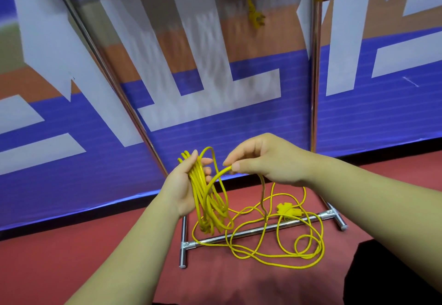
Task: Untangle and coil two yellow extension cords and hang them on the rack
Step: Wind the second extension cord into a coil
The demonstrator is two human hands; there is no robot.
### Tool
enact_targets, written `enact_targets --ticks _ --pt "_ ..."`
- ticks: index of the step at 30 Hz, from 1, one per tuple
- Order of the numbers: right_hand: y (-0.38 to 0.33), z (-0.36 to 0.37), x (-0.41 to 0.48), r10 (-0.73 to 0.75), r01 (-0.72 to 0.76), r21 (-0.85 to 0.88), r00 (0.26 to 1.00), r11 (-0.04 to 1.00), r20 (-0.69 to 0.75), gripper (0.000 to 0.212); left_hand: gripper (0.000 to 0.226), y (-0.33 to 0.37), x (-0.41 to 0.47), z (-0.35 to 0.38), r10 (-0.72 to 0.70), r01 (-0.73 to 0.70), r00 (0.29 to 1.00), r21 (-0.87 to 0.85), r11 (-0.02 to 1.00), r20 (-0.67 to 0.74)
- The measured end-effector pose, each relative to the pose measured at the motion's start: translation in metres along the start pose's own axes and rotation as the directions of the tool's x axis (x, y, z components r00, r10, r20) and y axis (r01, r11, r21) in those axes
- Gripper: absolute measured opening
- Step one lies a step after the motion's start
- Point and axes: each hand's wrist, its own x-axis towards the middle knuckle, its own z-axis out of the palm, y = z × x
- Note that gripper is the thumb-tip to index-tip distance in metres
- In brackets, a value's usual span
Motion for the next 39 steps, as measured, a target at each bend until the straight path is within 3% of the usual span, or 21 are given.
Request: enact_targets --ticks 8,18,26,32,39 --pt "0.003 -0.001 0.004 0.001 0.022 0.125 0.984 0.992 -0.176 0.011 0.072 -0.005 -0.012 0.014 -0.080 0.068 0.969 0.059 0.996 0.234" --pt "0.014 -0.012 0.011 0.014 0.014 0.101 0.960 0.995 -0.279 0.009 0.054 -0.011 -0.028 0.027 -0.114 0.010 0.894 0.235 0.972 0.434" --pt "0.022 -0.019 0.015 -0.002 0.023 0.084 0.971 0.996 -0.237 0.011 0.014 -0.006 -0.040 0.036 -0.158 0.027 0.879 0.284 0.959 0.450" --pt "0.025 -0.020 0.019 0.016 0.010 0.116 0.975 0.993 -0.220 0.011 0.015 -0.001 -0.047 0.041 -0.164 0.036 0.883 0.284 0.958 0.439" --pt "0.023 -0.021 0.022 0.063 0.003 0.281 0.972 0.960 -0.227 0.006 0.025 0.018 -0.056 0.041 -0.046 -0.048 0.932 0.247 0.968 0.360"
